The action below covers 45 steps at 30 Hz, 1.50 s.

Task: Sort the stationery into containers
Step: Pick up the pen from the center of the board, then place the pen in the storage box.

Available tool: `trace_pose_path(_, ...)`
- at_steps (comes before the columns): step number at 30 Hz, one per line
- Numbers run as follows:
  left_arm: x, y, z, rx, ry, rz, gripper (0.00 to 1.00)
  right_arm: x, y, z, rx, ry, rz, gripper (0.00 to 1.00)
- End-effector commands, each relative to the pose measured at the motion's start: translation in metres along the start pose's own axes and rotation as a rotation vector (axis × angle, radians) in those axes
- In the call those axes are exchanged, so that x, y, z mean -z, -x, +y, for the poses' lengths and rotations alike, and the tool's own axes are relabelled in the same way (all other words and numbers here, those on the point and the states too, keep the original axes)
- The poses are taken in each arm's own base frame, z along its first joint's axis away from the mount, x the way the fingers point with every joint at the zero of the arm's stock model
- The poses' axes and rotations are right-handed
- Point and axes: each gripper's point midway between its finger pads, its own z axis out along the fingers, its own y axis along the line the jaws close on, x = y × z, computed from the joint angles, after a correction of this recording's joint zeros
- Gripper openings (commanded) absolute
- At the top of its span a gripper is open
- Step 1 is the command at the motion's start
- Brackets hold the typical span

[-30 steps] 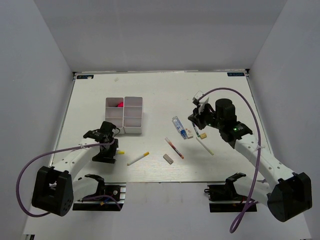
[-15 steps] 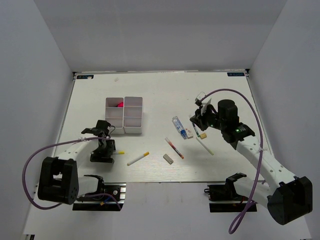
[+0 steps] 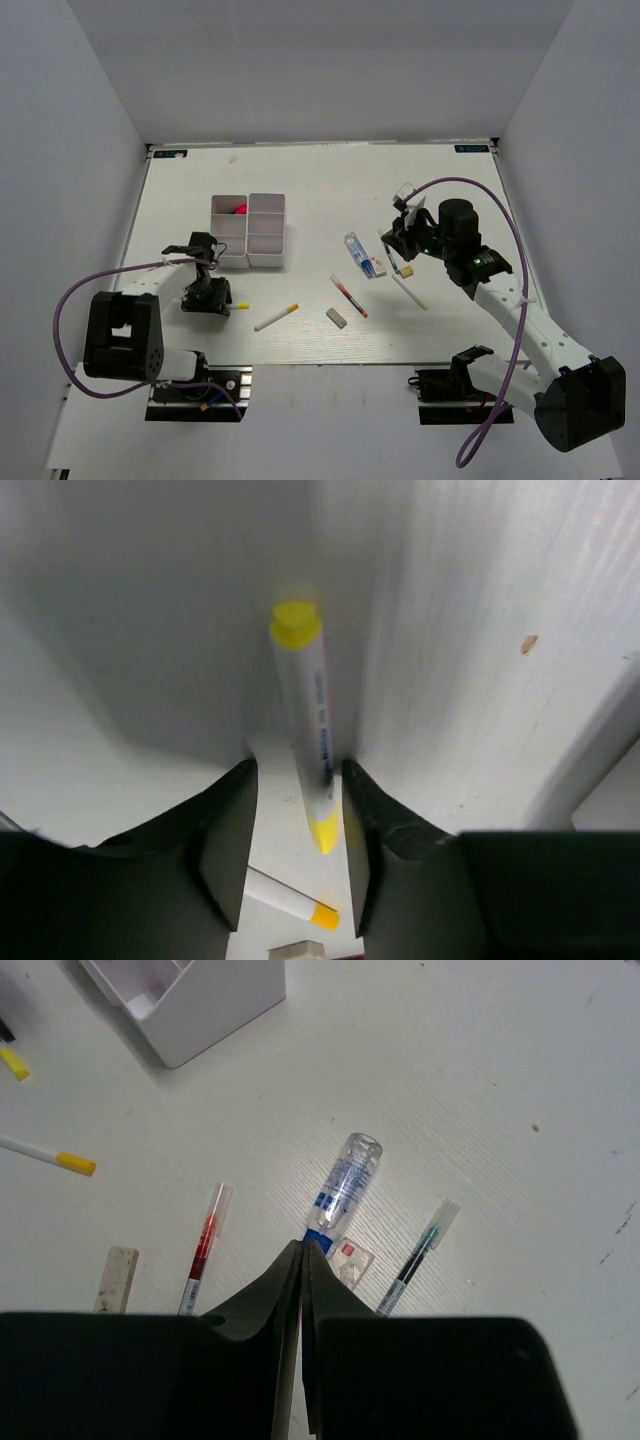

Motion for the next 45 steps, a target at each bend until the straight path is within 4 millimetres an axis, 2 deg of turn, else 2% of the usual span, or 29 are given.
trace_pose_path(1, -0.030, 0.012, 0.032, -0.042, 0.126, -0.072, 0.46, 0.004, 0.005, 0.002, -0.009, 0.007, -0.014, 0.08)
trace_pose_path(4, -0.028, 0.017, 0.027, -0.056, 0.107, -0.099, 0.33, 0.004, 0.005, 0.001, -0.012, 0.007, -0.013, 0.08)
trace_pose_path(5, -0.025, 0.019, 0.027, -0.079, 0.112, -0.112, 0.24, 0.004, 0.005, 0.002, -0.015, 0.009, -0.014, 0.08)
trace_pose_path(6, -0.022, 0.024, 0.025, -0.102, 0.110, -0.149, 0.20, 0.005, 0.004, 0.002, -0.018, 0.009, -0.013, 0.08)
trace_pose_path(7, -0.014, 0.028, 0.012, -0.110, 0.083, -0.169, 0.16, 0.005, 0.005, 0.001, -0.018, 0.009, -0.015, 0.08)
trace_pose_path(8, -0.008, 0.030, 0.012, -0.158, 0.091, -0.184, 0.12, 0.005, 0.006, 0.001, -0.018, 0.009, -0.016, 0.08)
trace_pose_path(9, -0.001, 0.032, 0.006, -0.187, 0.069, -0.198, 0.03, 0.005, 0.005, 0.001, -0.019, 0.011, -0.014, 0.08)
trace_pose_path(10, 0.013, 0.033, -0.011, -0.209, 0.016, -0.200, 0.00, 0.004, 0.005, 0.002, -0.022, 0.014, -0.013, 0.10)
trace_pose_path(12, 0.028, 0.035, -0.021, -0.310, -0.022, -0.220, 0.00, 0.004, 0.005, 0.002, -0.017, 0.021, -0.011, 0.19)
trace_pose_path(13, 0.041, 0.036, -0.033, -0.343, -0.072, -0.227, 0.00, 0.004, 0.006, 0.004, -0.011, 0.035, -0.017, 0.27)
trace_pose_path(14, 0.052, 0.037, -0.039, -0.374, -0.105, -0.234, 0.00, 0.004, 0.004, 0.005, -0.010, 0.041, -0.012, 0.40)
trace_pose_path(15, 0.060, 0.036, -0.040, -0.447, -0.121, -0.232, 0.00, 0.003, 0.003, 0.006, -0.005, 0.047, -0.008, 0.46)
trace_pose_path(18, 0.096, 0.028, -0.063, -0.599, -0.276, -0.228, 0.00, 0.002, 0.000, 0.010, 0.003, 0.075, -0.004, 0.50)
trace_pose_path(19, 0.103, 0.021, -0.069, -0.664, -0.331, -0.217, 0.00, 0.003, 0.001, 0.009, 0.006, 0.076, -0.007, 0.46)
trace_pose_path(20, 0.114, 0.001, -0.077, -0.757, -0.441, -0.138, 0.00, 0.000, -0.002, 0.013, 0.007, 0.093, -0.001, 0.33)
trace_pose_path(21, 0.134, -0.008, -0.095, -0.870, -0.610, -0.161, 0.00, 0.000, -0.001, 0.012, 0.011, 0.093, -0.003, 0.24)
trace_pose_path(22, 0.146, -0.020, -0.104, -0.923, -0.722, -0.141, 0.00, -0.001, -0.003, 0.012, 0.017, 0.097, 0.000, 0.16)
trace_pose_path(23, 0.161, -0.037, -0.108, -0.975, -0.838, -0.086, 0.00, -0.001, -0.004, 0.016, 0.018, 0.121, 0.001, 0.00)
trace_pose_path(24, 0.168, -0.045, -0.111, -1.012, -0.910, -0.083, 0.00, -0.002, -0.006, 0.017, 0.024, 0.130, 0.004, 0.00)
trace_pose_path(25, 0.189, -0.049, -0.126, -1.044, -1.030, -0.123, 0.00, -0.002, -0.007, 0.018, 0.049, 0.142, 0.004, 0.00)
trace_pose_path(28, 0.217, -0.057, -0.147, -1.113, -1.178, -0.173, 0.00, -0.002, -0.012, 0.024, 0.060, 0.175, 0.013, 0.00)
trace_pose_path(30, 0.227, -0.061, -0.160, -1.151, -1.235, -0.194, 0.00, -0.002, -0.013, 0.024, 0.062, 0.181, 0.015, 0.00)
trace_pose_path(32, 0.257, -0.069, -0.175, -1.202, -1.385, -0.265, 0.00, -0.003, -0.015, 0.024, 0.059, 0.179, 0.019, 0.00)
trace_pose_path(34, 0.271, -0.069, -0.188, -1.234, -1.481, -0.356, 0.00, -0.003, -0.016, 0.025, 0.058, 0.180, 0.017, 0.00)
trace_pose_path(36, 0.276, -0.069, -0.198, -1.274, -1.511, -0.408, 0.00, -0.003, -0.016, 0.026, 0.059, 0.183, 0.018, 0.00)
trace_pose_path(37, 0.268, -0.069, -0.207, -1.313, -1.490, -0.428, 0.00, -0.002, -0.017, 0.026, 0.060, 0.182, 0.015, 0.00)
trace_pose_path(38, 0.278, -0.068, -0.215, -1.324, -1.504, -0.456, 0.00, -0.003, -0.017, 0.026, 0.060, 0.182, 0.015, 0.00)
trace_pose_path(41, 0.278, -0.072, -0.229, -1.378, -1.507, -0.500, 0.00, -0.003, -0.018, 0.026, 0.056, 0.182, 0.013, 0.00)
trace_pose_path(45, 0.272, -0.061, -0.248, -1.348, -1.451, -0.604, 0.00, -0.004, -0.018, 0.027, 0.059, 0.190, 0.010, 0.00)
